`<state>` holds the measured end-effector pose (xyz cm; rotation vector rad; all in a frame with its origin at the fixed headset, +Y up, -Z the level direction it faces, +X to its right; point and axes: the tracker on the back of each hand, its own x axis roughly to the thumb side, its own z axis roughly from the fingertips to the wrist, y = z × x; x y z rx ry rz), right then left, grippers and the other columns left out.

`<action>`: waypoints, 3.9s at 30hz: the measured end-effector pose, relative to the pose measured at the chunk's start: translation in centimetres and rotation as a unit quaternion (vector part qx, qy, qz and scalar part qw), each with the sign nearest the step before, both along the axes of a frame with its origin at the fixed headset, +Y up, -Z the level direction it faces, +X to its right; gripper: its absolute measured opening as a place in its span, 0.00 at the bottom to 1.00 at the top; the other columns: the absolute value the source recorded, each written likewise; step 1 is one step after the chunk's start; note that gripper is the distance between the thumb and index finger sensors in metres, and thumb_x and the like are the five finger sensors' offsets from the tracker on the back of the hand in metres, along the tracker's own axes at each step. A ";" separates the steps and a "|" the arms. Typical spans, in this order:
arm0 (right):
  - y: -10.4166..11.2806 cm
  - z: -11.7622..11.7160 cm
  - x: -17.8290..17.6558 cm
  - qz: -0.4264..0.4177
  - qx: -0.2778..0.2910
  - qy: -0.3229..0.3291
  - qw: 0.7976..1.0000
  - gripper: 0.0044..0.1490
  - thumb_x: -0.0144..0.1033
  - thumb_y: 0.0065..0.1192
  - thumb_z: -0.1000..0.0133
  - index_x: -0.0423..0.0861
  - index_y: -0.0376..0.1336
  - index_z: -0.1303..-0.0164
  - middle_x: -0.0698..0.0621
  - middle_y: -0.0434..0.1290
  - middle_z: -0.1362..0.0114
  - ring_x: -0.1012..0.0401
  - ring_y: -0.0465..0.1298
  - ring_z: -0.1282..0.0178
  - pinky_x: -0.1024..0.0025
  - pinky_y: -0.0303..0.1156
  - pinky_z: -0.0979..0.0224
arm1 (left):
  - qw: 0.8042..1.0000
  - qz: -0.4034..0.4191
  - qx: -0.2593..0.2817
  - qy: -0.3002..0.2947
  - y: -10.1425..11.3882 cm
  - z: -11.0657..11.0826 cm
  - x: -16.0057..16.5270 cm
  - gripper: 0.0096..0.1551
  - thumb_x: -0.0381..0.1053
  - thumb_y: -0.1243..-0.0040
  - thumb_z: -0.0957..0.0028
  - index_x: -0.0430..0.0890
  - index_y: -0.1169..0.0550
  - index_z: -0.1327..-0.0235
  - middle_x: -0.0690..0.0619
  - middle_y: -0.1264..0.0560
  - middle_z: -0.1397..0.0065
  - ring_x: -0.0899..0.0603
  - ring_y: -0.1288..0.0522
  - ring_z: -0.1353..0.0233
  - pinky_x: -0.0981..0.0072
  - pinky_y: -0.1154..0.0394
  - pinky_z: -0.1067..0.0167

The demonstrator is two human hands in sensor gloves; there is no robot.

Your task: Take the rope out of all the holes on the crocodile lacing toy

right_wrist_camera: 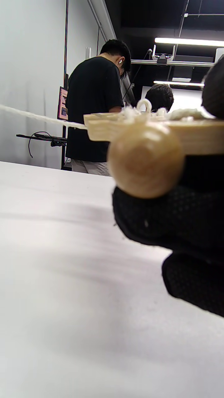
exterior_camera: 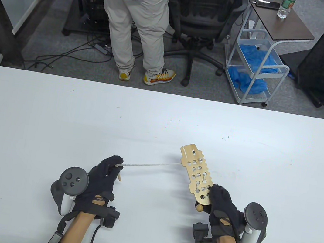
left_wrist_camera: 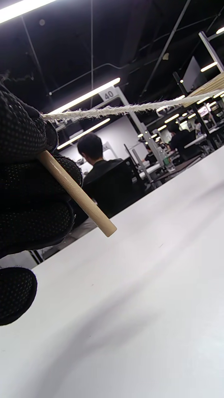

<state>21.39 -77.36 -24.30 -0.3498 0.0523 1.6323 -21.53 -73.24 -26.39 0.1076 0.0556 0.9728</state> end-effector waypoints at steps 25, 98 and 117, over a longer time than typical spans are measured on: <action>-0.1 0.2 1.0 -0.036 -0.006 -0.038 0.999 0.30 0.45 0.51 0.46 0.42 0.58 0.37 0.46 0.77 0.46 0.53 0.83 0.56 0.43 0.71 0.36 | 0.998 0.025 -0.003 0.055 -0.2 -0.1 -2.1 0.24 0.53 0.43 0.44 0.69 0.27 0.34 0.57 0.19 0.33 0.46 0.23 0.32 0.37 0.31 0.30; 2.4 2.1 -8.8 -0.100 0.115 0.311 0.938 0.31 0.46 0.57 0.46 0.49 0.59 0.33 0.51 0.77 0.42 0.55 0.83 0.52 0.45 0.71 0.31 | 0.938 0.282 -0.061 -0.193 -1.3 0.3 4.2 0.23 0.48 0.40 0.46 0.60 0.22 0.36 0.58 0.14 0.42 0.49 0.17 0.41 0.38 0.28 0.33; 1.9 1.8 -8.9 -0.064 0.099 0.311 0.943 0.31 0.46 0.58 0.47 0.50 0.59 0.34 0.52 0.77 0.41 0.55 0.83 0.52 0.46 0.71 0.32 | 0.926 0.307 -0.021 -0.218 -0.3 1.7 6.1 0.22 0.50 0.34 0.48 0.63 0.19 0.39 0.58 0.17 0.36 0.48 0.21 0.36 0.38 0.30 0.31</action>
